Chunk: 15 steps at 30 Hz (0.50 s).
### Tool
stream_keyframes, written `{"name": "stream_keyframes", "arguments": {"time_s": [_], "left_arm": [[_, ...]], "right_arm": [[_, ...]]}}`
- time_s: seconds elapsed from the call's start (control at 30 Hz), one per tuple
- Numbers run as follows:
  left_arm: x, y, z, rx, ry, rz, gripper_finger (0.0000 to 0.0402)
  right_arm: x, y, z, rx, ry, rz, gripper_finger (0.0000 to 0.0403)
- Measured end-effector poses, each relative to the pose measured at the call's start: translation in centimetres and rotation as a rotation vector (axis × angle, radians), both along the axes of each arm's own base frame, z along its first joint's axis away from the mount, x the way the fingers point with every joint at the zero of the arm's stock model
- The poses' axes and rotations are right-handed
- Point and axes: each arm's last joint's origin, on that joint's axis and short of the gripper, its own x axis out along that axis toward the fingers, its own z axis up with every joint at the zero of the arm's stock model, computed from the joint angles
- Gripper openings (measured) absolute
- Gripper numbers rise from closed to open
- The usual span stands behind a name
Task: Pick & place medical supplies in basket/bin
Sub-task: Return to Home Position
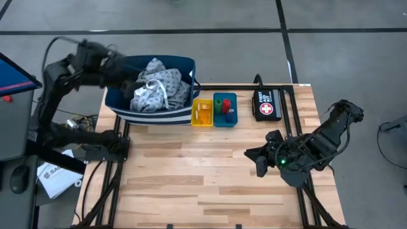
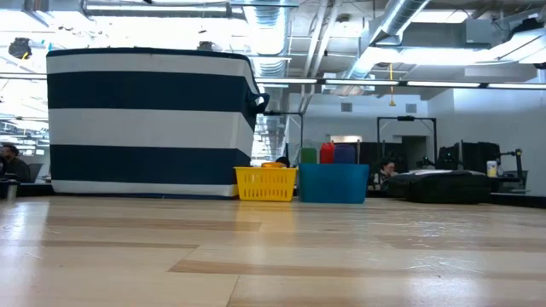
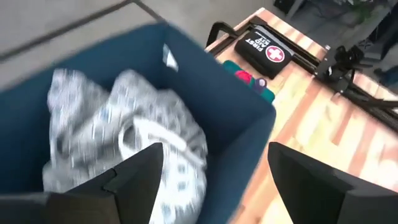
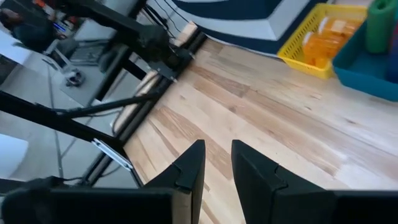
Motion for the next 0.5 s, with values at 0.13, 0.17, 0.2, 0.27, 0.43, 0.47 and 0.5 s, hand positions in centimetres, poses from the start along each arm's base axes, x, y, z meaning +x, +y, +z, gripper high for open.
{"name": "stream_keyframes", "arguments": {"time_s": [0.13,0.17,0.2,0.27,0.43,0.47,0.5], "left_arm": [[-3.2,-2.7,-2.2,-0.063,-0.038,0.059,0.0283],[-4.0,-3.4,-2.9,-0.079,-0.052,0.075,0.0282],[-4.8,-4.0,-3.7,-0.088,-0.074,0.09,0.0283],[-6.3,-5.3,-5.5,-0.11,-0.138,0.118,0.0283],[-8.4,-7.4,-10.5,-0.107,-0.421,0.094,0.0282],[-8.6,-7.6,-11.4,-0.094,-0.484,0.083,0.0282],[-8.6,-7.7,-12.3,-0.082,-0.553,0.066,0.0282]], "right_arm": [[-0.4,-0.2,-0.4,0.009,0.046,-0.014,0.0077],[-0.4,-0.3,-0.5,0.012,0.051,-0.021,0.0077],[-0.5,-0.3,-0.5,0.013,0.056,-0.023,0.0077],[-0.5,-0.3,-0.5,0.015,0.06,-0.02,0.0077],[-0.9,-0.4,-0.4,0.035,0.084,0.012,0.0077],[-1.0,-0.3,-0.4,0.036,0.086,0.02,0.0077],[-1.2,-0.3,-0.3,0.039,0.082,0.026,0.0077]]}}
